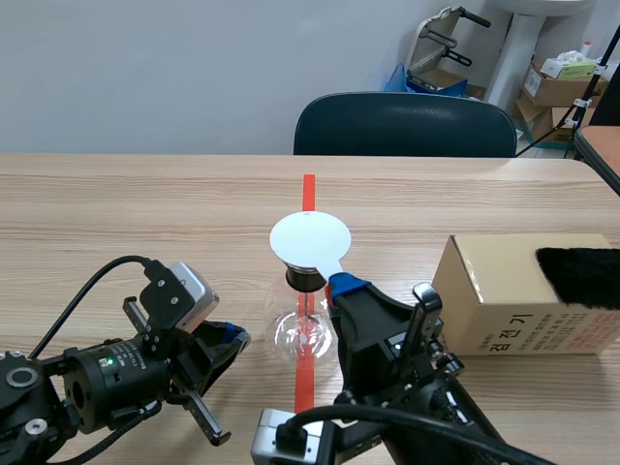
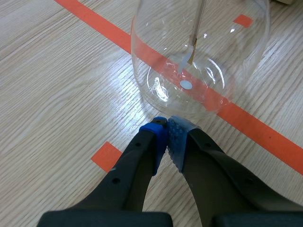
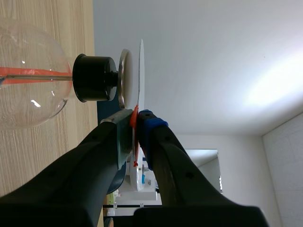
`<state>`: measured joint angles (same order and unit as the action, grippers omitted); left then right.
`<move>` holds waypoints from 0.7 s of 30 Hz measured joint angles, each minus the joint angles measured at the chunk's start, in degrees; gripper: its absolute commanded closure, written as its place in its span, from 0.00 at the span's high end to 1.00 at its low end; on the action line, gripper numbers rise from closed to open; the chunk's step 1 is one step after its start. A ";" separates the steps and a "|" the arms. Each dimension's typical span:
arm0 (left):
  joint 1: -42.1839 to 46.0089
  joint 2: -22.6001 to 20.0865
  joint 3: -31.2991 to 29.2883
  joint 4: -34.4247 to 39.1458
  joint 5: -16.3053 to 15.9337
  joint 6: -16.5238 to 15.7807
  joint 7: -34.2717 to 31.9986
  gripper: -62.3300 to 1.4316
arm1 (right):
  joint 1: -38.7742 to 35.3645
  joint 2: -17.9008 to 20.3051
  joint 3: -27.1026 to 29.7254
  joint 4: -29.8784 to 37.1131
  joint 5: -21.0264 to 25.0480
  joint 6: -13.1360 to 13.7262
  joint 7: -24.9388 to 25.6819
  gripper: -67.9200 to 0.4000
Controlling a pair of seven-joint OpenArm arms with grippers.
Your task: Do the electroscope experiment
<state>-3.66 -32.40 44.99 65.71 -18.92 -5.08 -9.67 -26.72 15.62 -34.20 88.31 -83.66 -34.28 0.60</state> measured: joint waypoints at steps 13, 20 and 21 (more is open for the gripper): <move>0.00 0.00 0.00 0.00 0.00 0.00 0.00 0.05 | 0.00 0.00 0.00 0.00 0.00 0.00 -1.07 0.02; 0.00 0.00 0.00 0.00 0.00 0.00 0.00 0.05 | 0.00 -0.02 0.00 0.00 0.00 0.00 -9.53 0.02; 0.00 0.00 0.00 0.00 0.00 0.00 0.00 0.05 | 0.00 -0.02 0.00 0.00 0.00 0.00 -11.26 0.02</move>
<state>-3.66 -32.40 44.99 65.71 -18.92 -5.08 -9.67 -26.72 15.59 -34.20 88.31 -83.66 -34.28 -10.66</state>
